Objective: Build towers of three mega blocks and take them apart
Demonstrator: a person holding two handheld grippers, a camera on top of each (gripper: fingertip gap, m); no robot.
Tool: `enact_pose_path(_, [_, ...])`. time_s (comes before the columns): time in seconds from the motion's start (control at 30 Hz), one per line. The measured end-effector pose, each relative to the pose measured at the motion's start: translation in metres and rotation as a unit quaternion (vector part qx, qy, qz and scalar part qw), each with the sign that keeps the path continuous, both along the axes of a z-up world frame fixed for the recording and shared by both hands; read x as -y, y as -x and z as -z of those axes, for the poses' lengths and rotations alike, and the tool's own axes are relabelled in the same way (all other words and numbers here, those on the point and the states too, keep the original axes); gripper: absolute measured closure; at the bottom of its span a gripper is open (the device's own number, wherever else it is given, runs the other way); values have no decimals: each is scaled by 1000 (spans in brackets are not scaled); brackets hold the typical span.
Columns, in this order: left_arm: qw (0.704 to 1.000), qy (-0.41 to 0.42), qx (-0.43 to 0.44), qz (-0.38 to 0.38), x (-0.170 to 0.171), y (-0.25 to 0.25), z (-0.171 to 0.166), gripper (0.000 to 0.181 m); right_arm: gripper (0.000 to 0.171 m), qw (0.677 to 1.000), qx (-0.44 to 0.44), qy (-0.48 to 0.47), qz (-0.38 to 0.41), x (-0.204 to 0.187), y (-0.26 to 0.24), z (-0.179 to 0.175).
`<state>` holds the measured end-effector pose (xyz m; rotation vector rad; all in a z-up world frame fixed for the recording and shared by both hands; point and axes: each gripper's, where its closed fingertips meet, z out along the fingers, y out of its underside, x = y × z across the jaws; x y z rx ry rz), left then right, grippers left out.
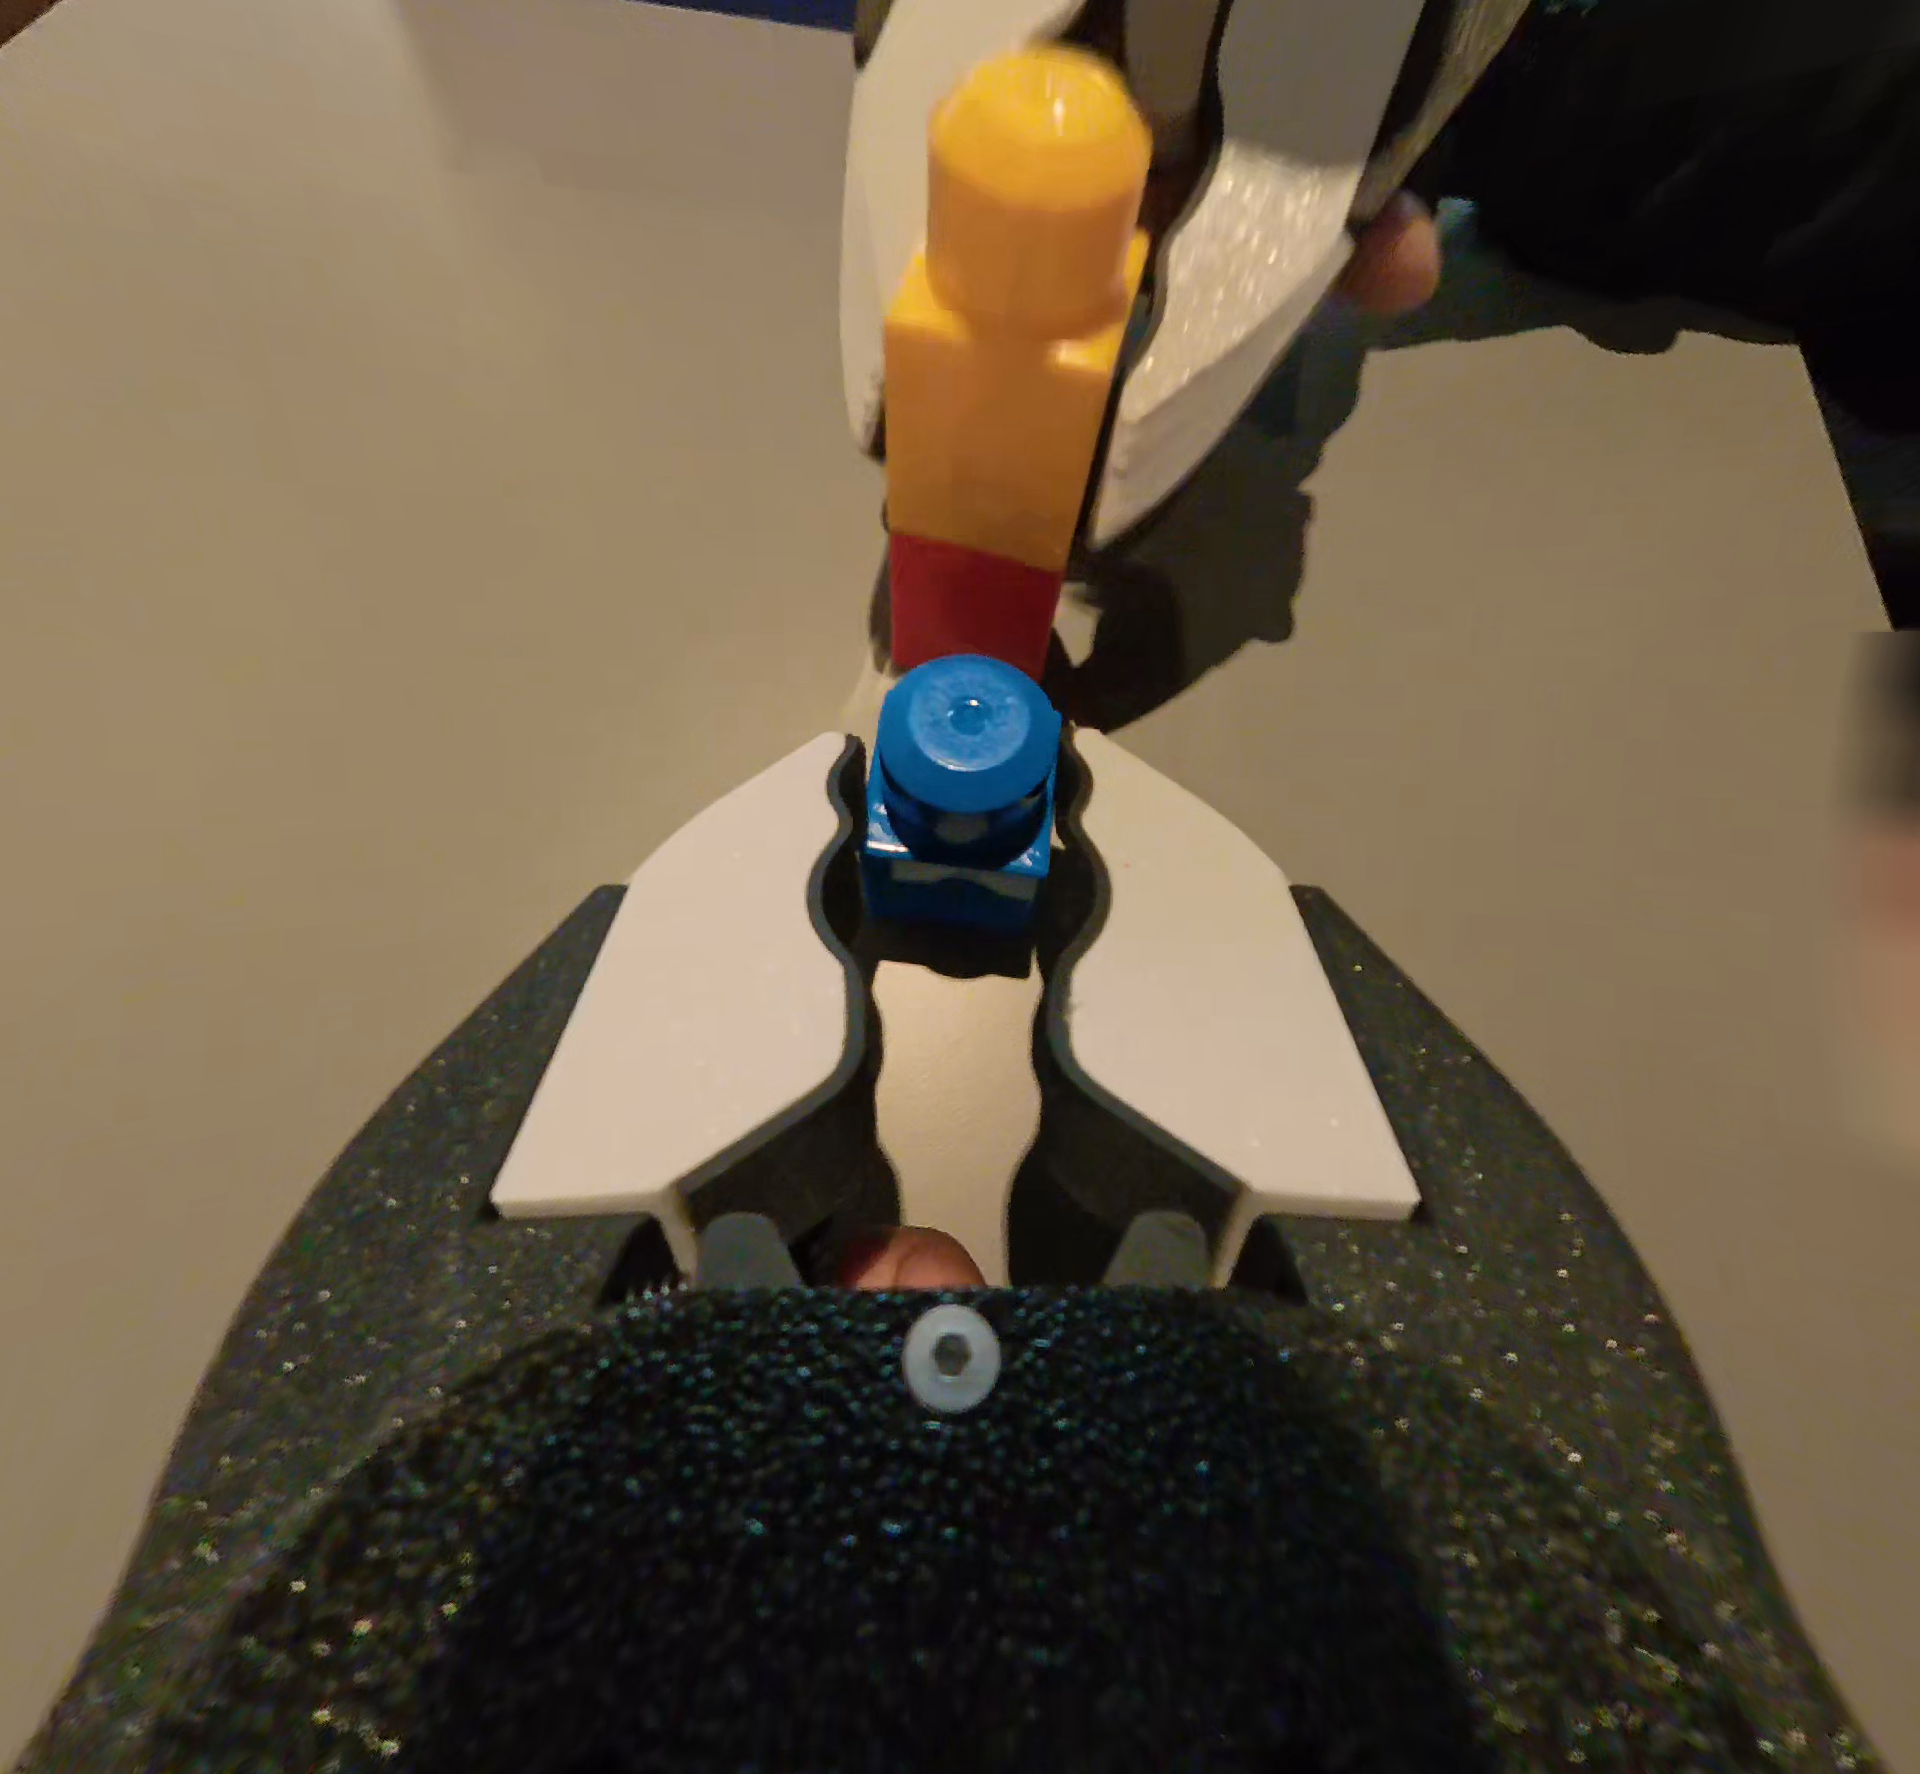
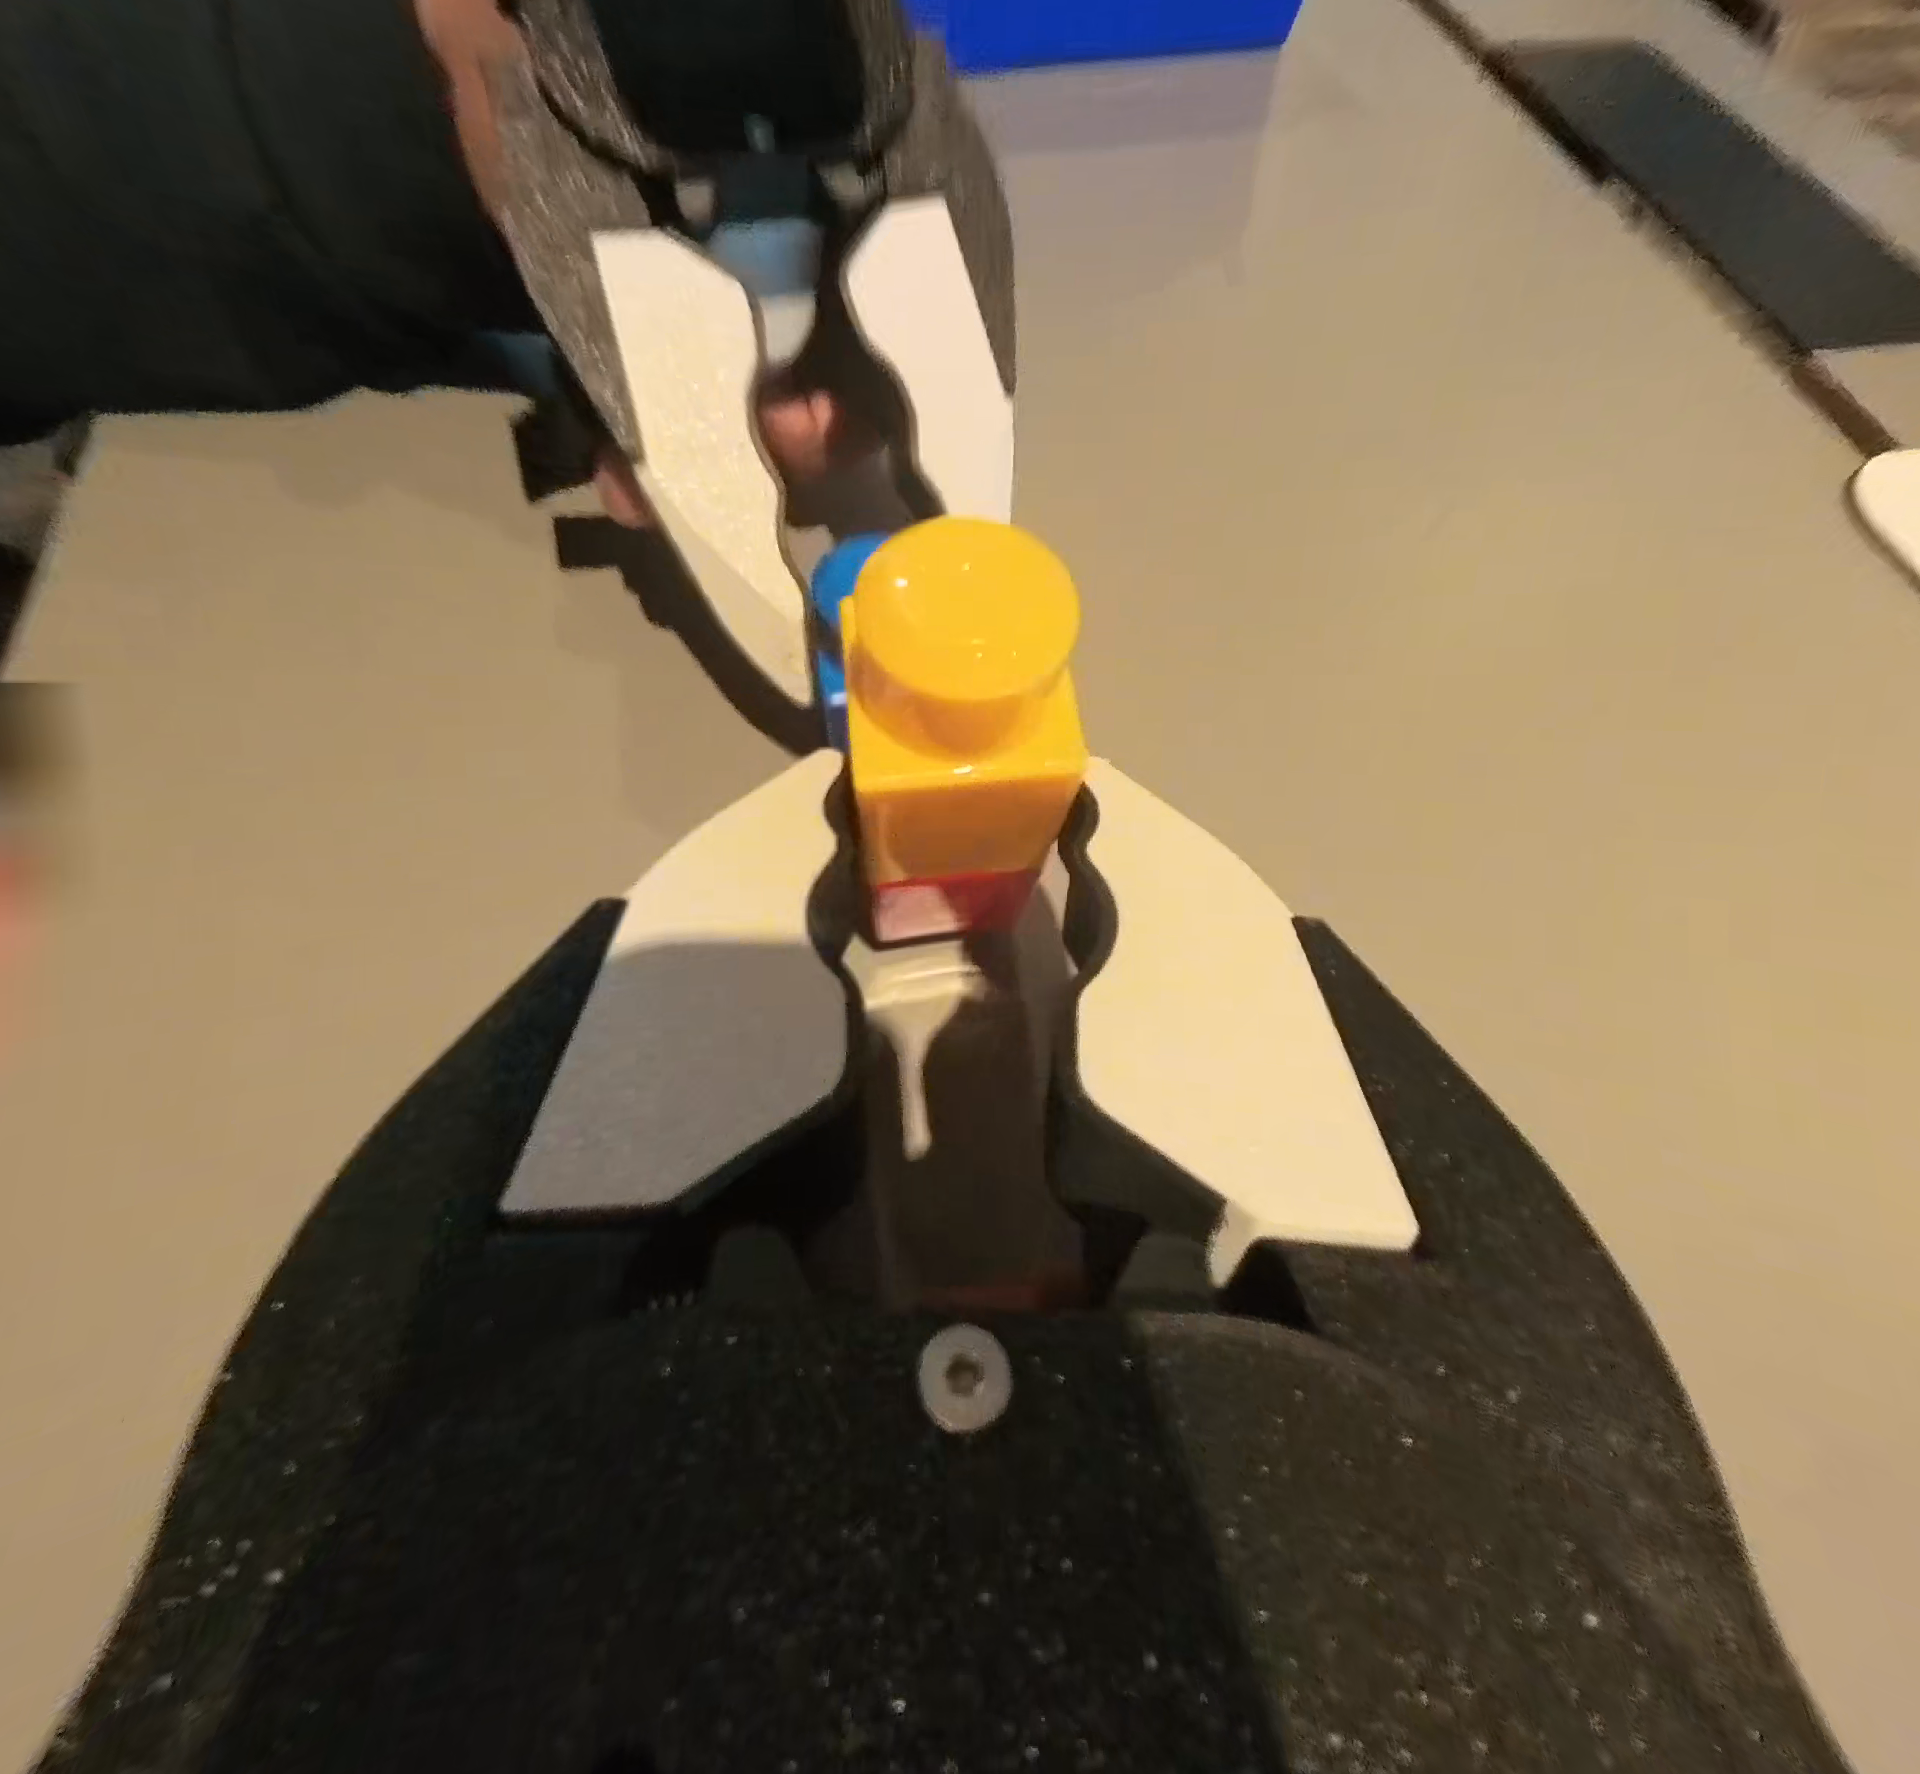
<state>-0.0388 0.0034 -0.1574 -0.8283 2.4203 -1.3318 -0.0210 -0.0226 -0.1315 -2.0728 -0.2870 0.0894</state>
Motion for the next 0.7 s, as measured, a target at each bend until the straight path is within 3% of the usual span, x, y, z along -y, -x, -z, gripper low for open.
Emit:
enact_pose_path(0.2, [1000,7,-10,18,23,4,0,147,134,990,-26,-130,-38,1,19,-57])
enact_pose_path(0.33, [999,4,-6,34,43,7,0,146,134,993,-5,-105,-58,-3,31,-47])
enact_pose_path(0.57, [1000,3,-9,22,41,5,1,145,135,996,-11,-69,-53,1,28,-39])
enact_pose_path(0.7, [995,-81,-51,32,34,13,28,137,135,998,1,-34,-47,-3,31,-29])
